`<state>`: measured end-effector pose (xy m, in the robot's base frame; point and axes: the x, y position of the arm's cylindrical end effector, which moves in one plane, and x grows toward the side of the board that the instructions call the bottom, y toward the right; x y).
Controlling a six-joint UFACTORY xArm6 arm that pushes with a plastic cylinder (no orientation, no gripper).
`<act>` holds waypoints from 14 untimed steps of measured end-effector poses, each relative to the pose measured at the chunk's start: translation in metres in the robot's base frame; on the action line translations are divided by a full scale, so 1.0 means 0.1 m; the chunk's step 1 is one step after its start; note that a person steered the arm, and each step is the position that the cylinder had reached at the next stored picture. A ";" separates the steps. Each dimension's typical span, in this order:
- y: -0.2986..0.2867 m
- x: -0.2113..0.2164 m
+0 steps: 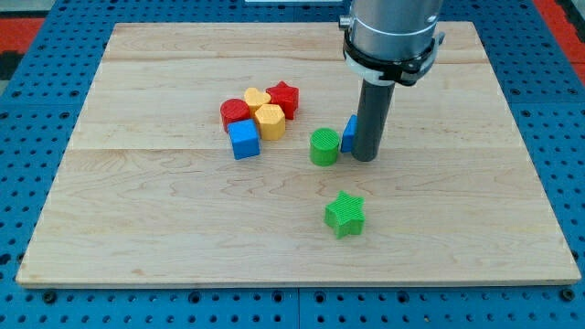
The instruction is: Slide the blue triangle to the right side of the green circle
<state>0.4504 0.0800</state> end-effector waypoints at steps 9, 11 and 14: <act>-0.18 -0.31; -0.18 -0.09; -0.41 -0.14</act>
<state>0.4365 0.0387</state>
